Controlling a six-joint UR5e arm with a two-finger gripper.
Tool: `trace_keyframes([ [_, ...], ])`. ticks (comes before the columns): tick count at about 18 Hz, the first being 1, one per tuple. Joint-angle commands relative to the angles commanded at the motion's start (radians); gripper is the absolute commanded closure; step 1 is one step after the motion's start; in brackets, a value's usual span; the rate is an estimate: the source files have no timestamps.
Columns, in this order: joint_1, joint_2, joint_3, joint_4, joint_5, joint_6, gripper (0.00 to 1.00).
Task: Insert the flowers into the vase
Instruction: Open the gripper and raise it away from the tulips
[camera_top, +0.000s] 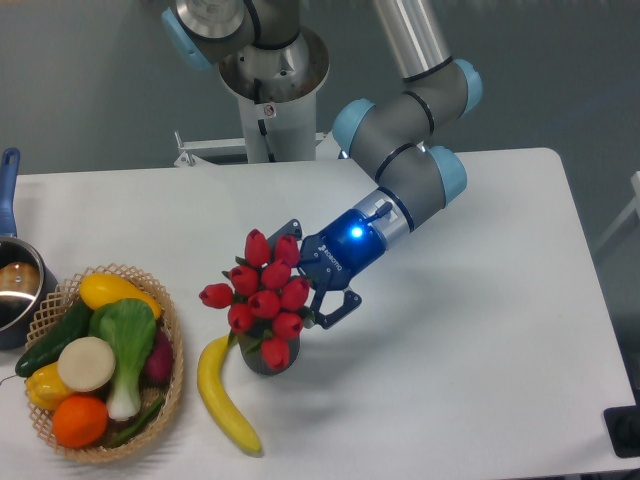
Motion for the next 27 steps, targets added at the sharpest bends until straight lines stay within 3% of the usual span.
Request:
trace_keyframes([
  [10, 0.028, 0.11, -0.015, -0.008, 0.249, -0.014, 0.0],
  [15, 0.069, 0.225, -0.035, -0.008, 0.342, -0.023, 0.0],
  [17, 0.098, 0.262, -0.028, -0.008, 0.435, -0.02, 0.0],
  [19, 0.144, 0.308, -0.009, -0.006, 0.598, -0.012, 0.0],
  [24, 0.227, 0.334, 0.089, -0.008, 0.894, -0.012, 0.0],
  [27, 0.226, 0.368, 0.138, -0.02, 1.089, 0.009, 0.0],
])
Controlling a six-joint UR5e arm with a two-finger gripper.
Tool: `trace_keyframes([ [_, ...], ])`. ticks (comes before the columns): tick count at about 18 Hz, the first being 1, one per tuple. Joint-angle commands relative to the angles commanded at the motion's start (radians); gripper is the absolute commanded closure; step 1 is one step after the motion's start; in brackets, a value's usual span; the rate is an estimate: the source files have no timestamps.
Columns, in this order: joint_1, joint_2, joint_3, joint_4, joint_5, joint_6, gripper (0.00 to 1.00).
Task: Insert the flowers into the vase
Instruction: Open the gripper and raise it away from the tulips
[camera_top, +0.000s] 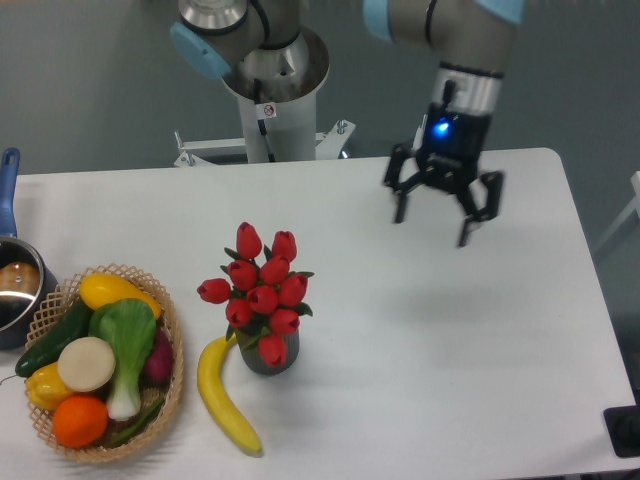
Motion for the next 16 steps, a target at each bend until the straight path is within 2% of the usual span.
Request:
trace_keyframes([
  [2, 0.003, 0.022, 0.002, -0.024, 0.071, 0.057, 0.0],
  [6, 0.043, 0.071, 0.0, -0.1, 0.187, 0.282, 0.0],
  [10, 0.118, 0.109, -0.001, -0.178, 0.205, 0.454, 0.0],
  [12, 0.144, 0.12, -0.005, -0.195, 0.203, 0.483, 0.0],
  [16, 0.147, 0.132, -0.017, -0.195, 0.2, 0.485, 0.0],
])
